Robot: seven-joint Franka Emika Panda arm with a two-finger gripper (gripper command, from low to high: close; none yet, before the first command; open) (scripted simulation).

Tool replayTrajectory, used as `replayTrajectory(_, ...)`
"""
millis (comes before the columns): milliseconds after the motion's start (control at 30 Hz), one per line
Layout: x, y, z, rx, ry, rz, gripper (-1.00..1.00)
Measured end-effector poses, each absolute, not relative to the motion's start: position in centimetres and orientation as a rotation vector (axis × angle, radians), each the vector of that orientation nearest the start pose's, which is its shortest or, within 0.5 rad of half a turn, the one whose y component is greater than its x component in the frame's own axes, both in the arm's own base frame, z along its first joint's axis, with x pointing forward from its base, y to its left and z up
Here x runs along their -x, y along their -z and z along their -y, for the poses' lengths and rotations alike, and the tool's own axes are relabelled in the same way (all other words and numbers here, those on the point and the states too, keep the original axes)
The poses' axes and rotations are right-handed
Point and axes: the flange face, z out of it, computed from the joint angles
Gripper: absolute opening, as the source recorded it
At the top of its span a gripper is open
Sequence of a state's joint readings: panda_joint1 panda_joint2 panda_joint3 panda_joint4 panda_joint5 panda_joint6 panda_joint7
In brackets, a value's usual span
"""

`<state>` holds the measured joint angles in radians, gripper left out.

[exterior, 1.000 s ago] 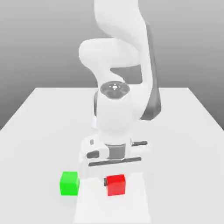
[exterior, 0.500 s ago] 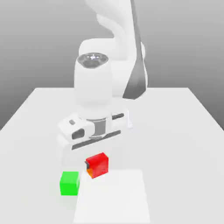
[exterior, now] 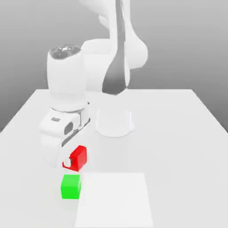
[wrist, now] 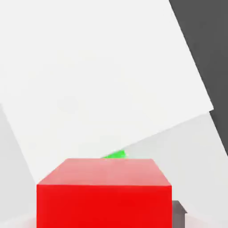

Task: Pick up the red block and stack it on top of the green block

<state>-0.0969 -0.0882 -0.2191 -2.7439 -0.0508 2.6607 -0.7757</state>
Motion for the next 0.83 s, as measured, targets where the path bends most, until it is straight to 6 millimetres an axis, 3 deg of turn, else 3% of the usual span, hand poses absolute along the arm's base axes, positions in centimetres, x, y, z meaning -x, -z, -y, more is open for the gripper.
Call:
replayTrajectory(133, -37.4, -24.3, 12.8, 2.995, 0.003, 0.939, -1.00)
replayTrajectory(567, -37.4, -18.4, 12.9, 2.991, 0.003, 0.952, -1.00)
replayTrajectory(600, -37.3, -18.0, 12.9, 2.992, 0.000, 0.951, 1.00)
replayTrajectory(833, -37.3, -18.1, 12.9, 2.993, 0.003, 0.951, 1.00)
